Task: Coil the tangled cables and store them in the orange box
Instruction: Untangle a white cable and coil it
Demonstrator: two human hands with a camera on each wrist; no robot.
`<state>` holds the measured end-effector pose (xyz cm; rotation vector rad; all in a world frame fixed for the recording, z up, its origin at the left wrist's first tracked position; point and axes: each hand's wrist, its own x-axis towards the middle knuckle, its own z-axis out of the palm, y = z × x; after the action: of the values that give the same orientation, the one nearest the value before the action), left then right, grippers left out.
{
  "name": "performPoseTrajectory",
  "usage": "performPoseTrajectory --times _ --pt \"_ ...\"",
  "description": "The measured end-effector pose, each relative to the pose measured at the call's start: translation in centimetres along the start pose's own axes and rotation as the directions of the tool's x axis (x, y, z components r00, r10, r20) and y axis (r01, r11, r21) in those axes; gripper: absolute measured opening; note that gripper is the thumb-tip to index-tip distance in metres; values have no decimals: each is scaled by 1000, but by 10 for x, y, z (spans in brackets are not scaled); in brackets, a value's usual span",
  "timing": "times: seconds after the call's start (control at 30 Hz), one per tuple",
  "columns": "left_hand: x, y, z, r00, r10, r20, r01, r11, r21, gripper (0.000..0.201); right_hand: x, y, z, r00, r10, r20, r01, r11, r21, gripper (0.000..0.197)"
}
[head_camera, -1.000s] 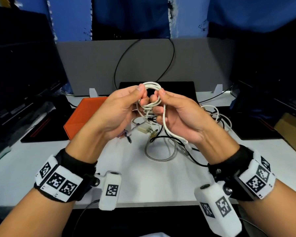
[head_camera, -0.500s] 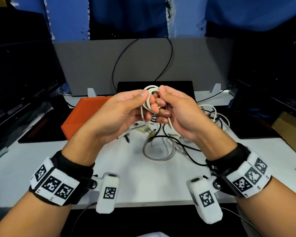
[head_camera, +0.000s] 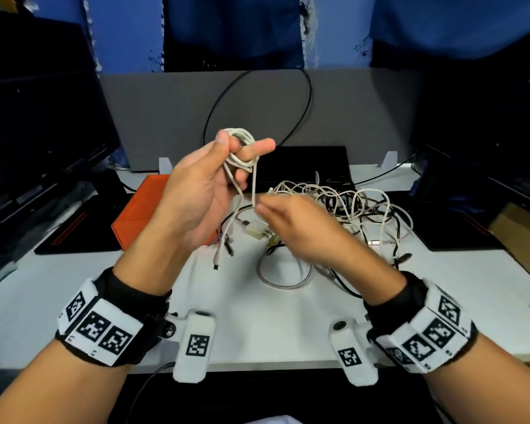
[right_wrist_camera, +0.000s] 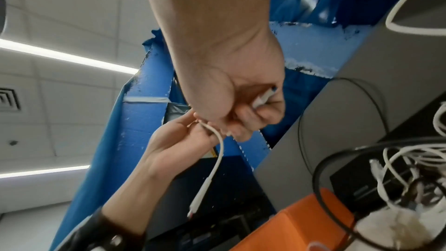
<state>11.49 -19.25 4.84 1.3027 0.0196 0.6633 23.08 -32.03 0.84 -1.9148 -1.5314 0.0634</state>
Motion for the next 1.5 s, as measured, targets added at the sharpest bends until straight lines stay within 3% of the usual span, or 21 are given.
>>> performPoseTrajectory --times 0.07,0.13,0.2,0.27,0.33,0.43,0.5,0.63,0.7,0.8,1.0,1.17,1.3,1.43,1.5 --pt "-2 -4 1 996 75 -48 -56 945 321 37 -4 -11 5 994 -2 113 18 989 -145 31" --pt "-6 -12 3 974 224 -17 -151 710 688 39 -9 -22 -1 993 -17 120 38 983 -177 34" --pt "-7 -16 3 956 277 100 -229 489 842 36 -13 -28 -16 993 -55 104 66 992 -109 33" --pt "-5 -17 -2 955 231 186 -266 389 882 35 -14 -28 -31 994 -95 58 97 995 -29 26" --pt "-4 -14 -7 954 160 255 -300 435 849 39 -14 -26 -42 991 -130 -36 131 991 24 20" --pt "-6 -8 -6 949 72 308 -279 652 705 40 -13 -22 -51 975 -116 -191 142 982 128 10" --pt "-8 -4 -3 948 17 319 -230 730 644 39 -12 -19 -52 961 -113 -252 151 979 140 13" --pt "-10 3 -3 932 -67 356 -152 819 553 39 -9 -16 -50 970 -175 -169 179 984 5 32" --pt "-11 2 -2 941 -95 326 -84 865 494 40 -8 -14 -49 970 -221 -103 214 974 -73 32" --pt "-11 0 0 950 -148 275 28 917 399 38 -8 -13 -47 984 -166 -71 160 984 -82 34" --pt "-11 3 2 948 -208 241 128 942 309 41 -7 -19 -24 972 -103 -210 101 995 -22 41" --pt "-8 2 0 972 -133 196 59 937 345 34 -6 -16 -30 960 -20 -279 15 1000 -21 39" --pt "-11 8 -5 965 -136 224 0 855 519 21 -6 -11 -44 934 10 -356 -30 998 -51 40" --pt "-12 4 0 975 -87 202 -62 772 632 50 -6 -13 -41 950 -10 -313 -26 994 -111 42" --pt "-11 2 2 976 -97 196 -37 809 587 50 -6 -13 -40 954 -8 -300 -22 995 -97 42"
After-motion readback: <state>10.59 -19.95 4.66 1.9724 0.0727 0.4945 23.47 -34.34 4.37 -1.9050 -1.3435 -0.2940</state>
